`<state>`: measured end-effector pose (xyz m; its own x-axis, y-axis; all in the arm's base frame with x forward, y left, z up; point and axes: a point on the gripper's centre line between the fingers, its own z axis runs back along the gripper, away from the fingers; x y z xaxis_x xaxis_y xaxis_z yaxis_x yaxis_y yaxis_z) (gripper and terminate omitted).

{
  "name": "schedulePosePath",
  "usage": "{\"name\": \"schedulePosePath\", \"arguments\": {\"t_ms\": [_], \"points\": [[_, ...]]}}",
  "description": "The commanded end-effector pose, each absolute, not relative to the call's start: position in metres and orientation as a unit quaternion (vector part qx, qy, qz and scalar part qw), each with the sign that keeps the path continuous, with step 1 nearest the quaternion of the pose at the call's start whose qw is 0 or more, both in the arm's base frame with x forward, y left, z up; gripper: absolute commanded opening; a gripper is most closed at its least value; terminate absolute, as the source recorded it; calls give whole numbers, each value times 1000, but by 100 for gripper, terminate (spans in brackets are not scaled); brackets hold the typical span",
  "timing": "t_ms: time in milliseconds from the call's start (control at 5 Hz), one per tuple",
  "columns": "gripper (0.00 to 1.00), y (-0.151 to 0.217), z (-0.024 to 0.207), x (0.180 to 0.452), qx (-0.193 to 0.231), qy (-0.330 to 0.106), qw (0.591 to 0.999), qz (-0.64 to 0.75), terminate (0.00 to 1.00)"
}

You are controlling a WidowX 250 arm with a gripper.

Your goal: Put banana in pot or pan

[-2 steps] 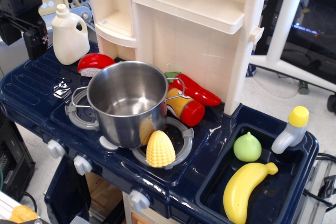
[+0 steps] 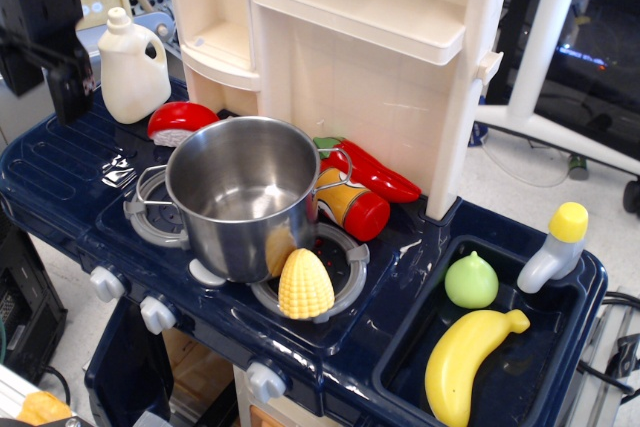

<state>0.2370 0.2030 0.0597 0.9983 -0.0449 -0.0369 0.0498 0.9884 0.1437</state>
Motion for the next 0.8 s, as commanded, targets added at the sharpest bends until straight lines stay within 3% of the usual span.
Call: {"name": "schedulePosePath", "arguments": {"t_ms": [0, 200, 400, 600], "points": [[100, 141, 129, 218, 167, 9, 985, -45, 0], [100, 93, 150, 209, 162, 21, 985, -51, 0], [100, 44, 159, 208, 134, 38, 989, -43, 0], [100, -6, 160, 219, 132, 50, 989, -35, 0]]}}
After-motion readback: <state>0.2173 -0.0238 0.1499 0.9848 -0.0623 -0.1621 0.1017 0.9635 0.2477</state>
